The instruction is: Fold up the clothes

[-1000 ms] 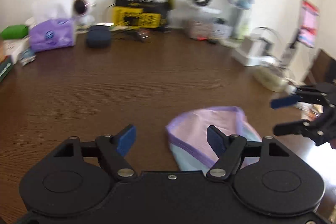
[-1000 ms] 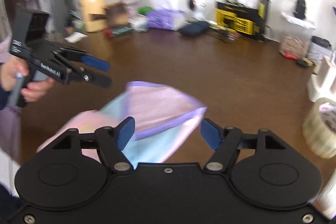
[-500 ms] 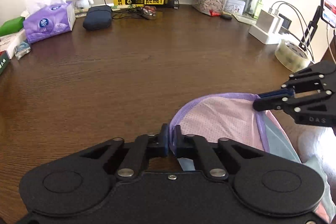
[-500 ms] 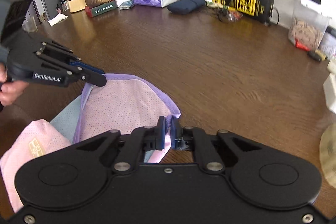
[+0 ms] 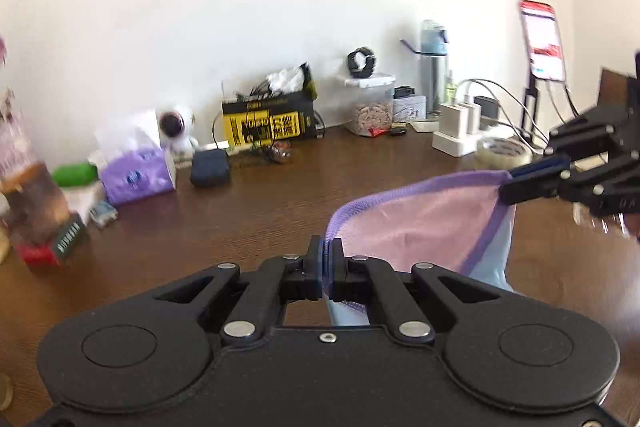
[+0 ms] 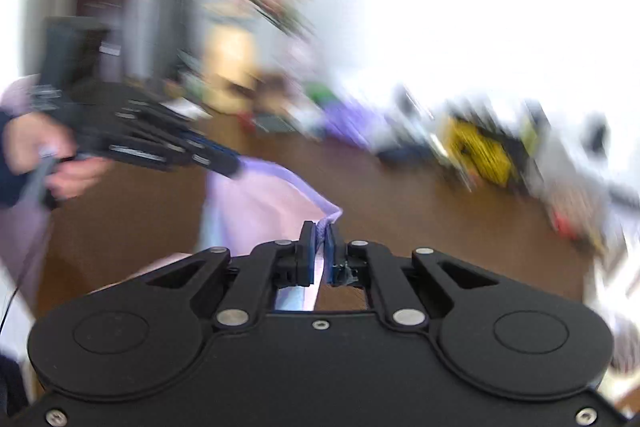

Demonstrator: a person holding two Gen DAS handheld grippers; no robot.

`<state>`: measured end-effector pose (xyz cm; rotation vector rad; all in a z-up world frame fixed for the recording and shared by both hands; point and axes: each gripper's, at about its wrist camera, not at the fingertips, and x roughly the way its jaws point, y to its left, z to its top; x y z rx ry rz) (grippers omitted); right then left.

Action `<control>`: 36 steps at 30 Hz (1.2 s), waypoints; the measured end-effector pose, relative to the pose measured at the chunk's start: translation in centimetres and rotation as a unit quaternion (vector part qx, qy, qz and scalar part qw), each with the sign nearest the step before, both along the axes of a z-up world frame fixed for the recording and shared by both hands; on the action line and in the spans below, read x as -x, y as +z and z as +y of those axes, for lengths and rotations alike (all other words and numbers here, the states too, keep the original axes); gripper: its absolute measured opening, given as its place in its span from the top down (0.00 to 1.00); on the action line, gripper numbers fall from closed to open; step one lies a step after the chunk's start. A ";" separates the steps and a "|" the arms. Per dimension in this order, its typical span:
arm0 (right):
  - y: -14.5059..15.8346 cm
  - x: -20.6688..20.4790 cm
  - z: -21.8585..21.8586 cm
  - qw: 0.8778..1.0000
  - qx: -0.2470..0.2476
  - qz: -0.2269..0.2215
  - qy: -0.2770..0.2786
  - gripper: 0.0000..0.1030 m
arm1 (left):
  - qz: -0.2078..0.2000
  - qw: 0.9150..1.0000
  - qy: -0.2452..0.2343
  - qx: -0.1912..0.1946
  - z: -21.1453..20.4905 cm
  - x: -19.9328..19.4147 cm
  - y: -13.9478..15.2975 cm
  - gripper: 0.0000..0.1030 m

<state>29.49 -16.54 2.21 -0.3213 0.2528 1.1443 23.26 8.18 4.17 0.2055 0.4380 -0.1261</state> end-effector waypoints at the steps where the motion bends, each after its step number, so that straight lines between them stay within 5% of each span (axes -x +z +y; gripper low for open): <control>1: -0.3 0.9 -0.4 1.000 0.007 -0.004 0.009 0.93 | -0.003 1.000 -0.013 -0.002 -0.5 1.9 -0.6 0.98; 6: -3.4 5.9 -2.0 0.993 0.098 -0.019 0.064 0.85 | 0.080 0.996 -0.046 -0.013 -2.2 6.6 -4.2 0.97; 9: -4.2 6.8 -2.4 0.987 0.143 -0.008 0.077 0.65 | 0.108 0.991 -0.079 -0.026 -2.2 7.8 -5.1 0.95; 11: -3.5 7.0 -2.6 0.988 0.128 -0.001 0.082 0.53 | 0.131 0.986 -0.096 -0.026 -1.6 8.0 -5.1 0.95; 13: -2.7 7.1 -2.7 0.991 0.104 0.000 0.084 0.38 | 0.158 0.982 -0.103 -0.021 -0.7 7.8 -4.9 0.85; 15: -1.6 7.3 -2.1 0.994 0.068 -0.021 0.077 0.38 | 0.141 0.986 -0.092 -0.005 0.3 7.4 -4.0 0.75; 18: -1.9 7.2 0.0 0.991 0.084 -0.044 0.094 0.38 | 0.102 0.991 -0.090 0.009 0.6 6.8 -2.7 0.47; 21: -3.3 6.9 2.6 0.984 0.122 -0.058 0.114 0.39 | 0.084 0.991 -0.102 -0.003 -0.9 6.2 -2.7 0.45; 22: -3.8 6.9 3.5 0.981 0.136 -0.061 0.121 0.46 | 0.084 0.991 -0.108 -0.012 -1.6 6.0 -3.0 0.45; 23: -4.5 6.9 4.2 0.978 0.152 -0.067 0.129 0.66 | 0.084 0.990 -0.112 -0.019 -2.1 5.8 -3.3 0.45; 25: -5.5 6.5 5.2 0.976 0.168 -0.063 0.125 0.88 | 0.089 0.988 -0.116 -0.039 -3.0 5.8 -4.2 0.45; 26: -5.6 6.6 4.9 0.977 0.164 -0.055 0.125 0.93 | 0.090 0.988 -0.115 -0.046 -3.3 5.8 -4.6 0.45; 33: -4.3 7.7 4.3 0.973 0.156 -0.024 0.167 0.95 | 0.091 0.991 -0.096 -0.031 -2.8 6.0 -4.7 0.45; 36: -5.4 8.8 4.5 0.965 0.197 -0.042 0.170 0.94 | 0.087 0.992 -0.090 -0.022 -2.5 6.1 -4.4 0.45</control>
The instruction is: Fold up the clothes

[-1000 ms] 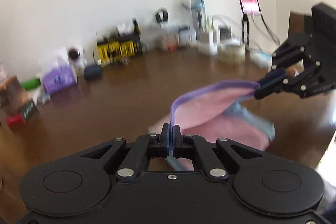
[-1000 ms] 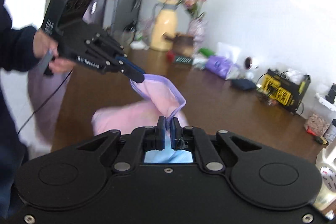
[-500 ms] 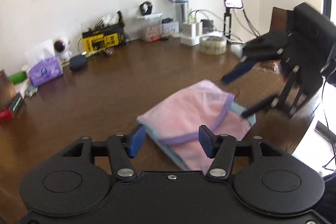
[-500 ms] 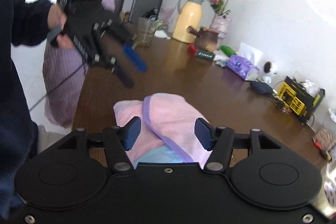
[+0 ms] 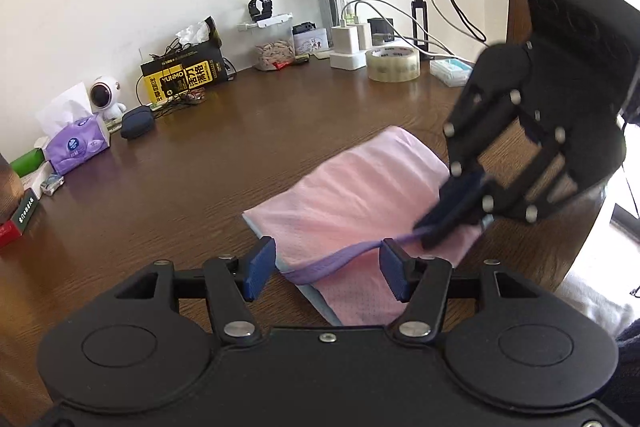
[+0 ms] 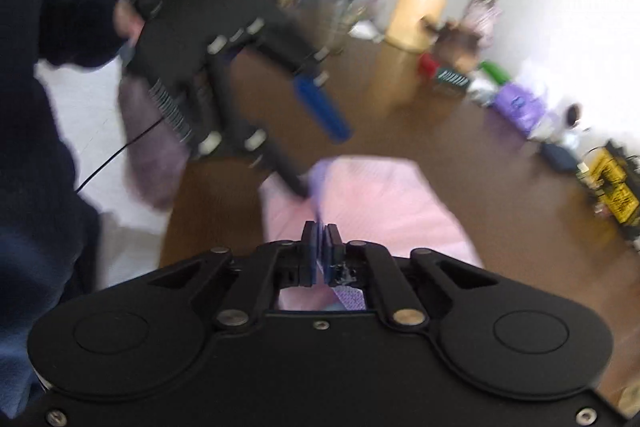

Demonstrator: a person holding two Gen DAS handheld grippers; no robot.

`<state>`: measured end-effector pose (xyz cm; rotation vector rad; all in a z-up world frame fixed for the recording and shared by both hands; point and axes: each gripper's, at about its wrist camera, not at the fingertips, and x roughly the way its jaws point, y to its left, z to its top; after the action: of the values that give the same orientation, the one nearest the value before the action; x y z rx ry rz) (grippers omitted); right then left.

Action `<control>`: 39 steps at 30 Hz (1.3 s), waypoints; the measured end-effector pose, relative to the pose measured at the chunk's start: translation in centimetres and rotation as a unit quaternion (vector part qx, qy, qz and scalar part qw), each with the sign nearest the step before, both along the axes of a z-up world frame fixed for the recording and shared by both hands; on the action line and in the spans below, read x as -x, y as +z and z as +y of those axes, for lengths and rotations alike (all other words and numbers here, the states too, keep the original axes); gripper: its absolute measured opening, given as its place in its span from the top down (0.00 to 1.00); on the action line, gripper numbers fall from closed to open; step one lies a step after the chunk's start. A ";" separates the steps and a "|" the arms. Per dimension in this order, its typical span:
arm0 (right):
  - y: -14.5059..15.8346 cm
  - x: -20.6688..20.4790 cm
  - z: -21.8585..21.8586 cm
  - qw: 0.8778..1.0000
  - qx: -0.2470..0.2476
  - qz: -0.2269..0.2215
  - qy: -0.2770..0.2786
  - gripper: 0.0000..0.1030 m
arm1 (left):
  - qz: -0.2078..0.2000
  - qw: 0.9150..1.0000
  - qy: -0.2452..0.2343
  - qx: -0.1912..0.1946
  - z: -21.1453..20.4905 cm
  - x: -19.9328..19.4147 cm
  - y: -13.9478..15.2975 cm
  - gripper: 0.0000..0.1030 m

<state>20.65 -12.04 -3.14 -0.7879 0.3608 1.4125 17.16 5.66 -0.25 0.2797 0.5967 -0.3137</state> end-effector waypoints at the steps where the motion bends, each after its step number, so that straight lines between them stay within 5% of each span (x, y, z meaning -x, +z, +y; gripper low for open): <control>1: 0.0 0.2 -0.1 1.000 -0.001 -0.003 0.000 0.91 | -0.001 1.000 0.007 0.000 0.0 0.0 0.1 0.44; 7: 1.8 2.1 -2.6 0.997 -0.049 -0.031 -0.059 0.25 | 0.011 0.997 0.072 0.031 1.0 0.7 1.0 0.31; 10: 3.0 3.1 -3.9 0.989 -0.071 -0.032 -0.124 0.24 | 0.004 0.997 0.075 0.036 1.0 2.0 1.4 0.25; 16: 5.7 3.9 -8.1 0.961 -0.097 0.100 -0.238 0.19 | 0.014 0.991 0.110 0.068 0.8 3.6 2.1 0.10; 20: 7.7 2.2 -10.7 0.905 -0.113 0.203 -0.355 0.18 | 0.055 0.981 0.154 0.105 1.6 3.7 2.8 0.09; 21: 8.0 1.6 -11.4 0.880 -0.108 0.254 -0.385 0.18 | 0.058 0.977 0.167 0.117 1.9 4.0 3.1 0.08; 22: 8.0 1.3 -11.5 0.874 -0.106 0.267 -0.392 0.18 | 0.057 0.974 0.180 0.128 2.3 4.4 3.5 0.06; 29: 7.2 2.4 -12.1 0.856 -0.092 0.249 -0.445 0.18 | 0.034 0.971 0.195 0.136 1.9 7.5 4.6 0.03; 39: 6.7 6.8 -11.8 0.857 -0.099 0.223 -0.455 0.18 | 0.005 0.977 0.174 0.123 1.1 9.6 5.2 0.01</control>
<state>13.82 -23.86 3.60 -0.0426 0.8084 0.6809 7.57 6.79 4.93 -0.0674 0.5975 -0.0483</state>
